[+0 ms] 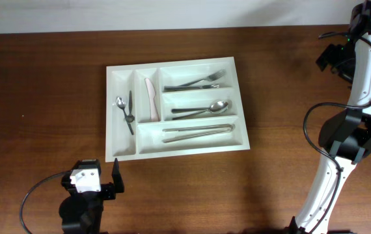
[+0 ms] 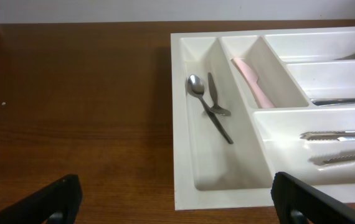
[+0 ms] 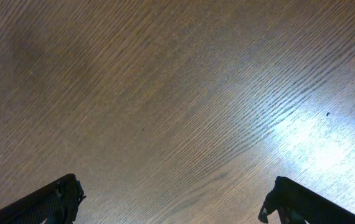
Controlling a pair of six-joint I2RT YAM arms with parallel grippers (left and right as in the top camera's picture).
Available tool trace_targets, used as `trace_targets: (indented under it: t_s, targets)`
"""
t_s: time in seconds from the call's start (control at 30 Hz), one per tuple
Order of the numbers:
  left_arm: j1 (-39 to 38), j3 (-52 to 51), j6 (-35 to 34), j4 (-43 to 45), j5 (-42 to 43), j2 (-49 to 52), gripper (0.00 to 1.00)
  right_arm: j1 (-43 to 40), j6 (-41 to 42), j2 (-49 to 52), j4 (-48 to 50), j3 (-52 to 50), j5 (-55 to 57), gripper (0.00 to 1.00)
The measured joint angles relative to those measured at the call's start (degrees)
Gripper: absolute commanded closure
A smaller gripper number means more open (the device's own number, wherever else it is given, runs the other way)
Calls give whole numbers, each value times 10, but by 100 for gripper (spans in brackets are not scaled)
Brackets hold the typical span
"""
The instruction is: Pack container
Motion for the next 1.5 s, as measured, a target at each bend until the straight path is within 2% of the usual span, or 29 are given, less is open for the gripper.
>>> trace_targets:
  t_s: [0.47,0.6,0.93,1.07,1.2,1.37,1.5]
  targets:
    - [0,0,0,0,0,0,1,14,0,0,0,0,0,1]
    - [0,0,0,0,0,0,1,72,0,-12,0,0,2,1]
    - [0,0,0,0,0,0,1,312,-31,-109,-1,0,11,1]
    - [0,0,0,0,0,0,1,347,-44,-159,74,-12,35,1]
    - [0,0,0,0,0,0,1,350,-48,-268,212,-130,65,1]
    - [0,0,0,-1,0,0,1,338,-50,-461,355,-367,81,1]
    - [0,0,0,-2,0,0,1,315,-52,-626,432,-559,85,1]
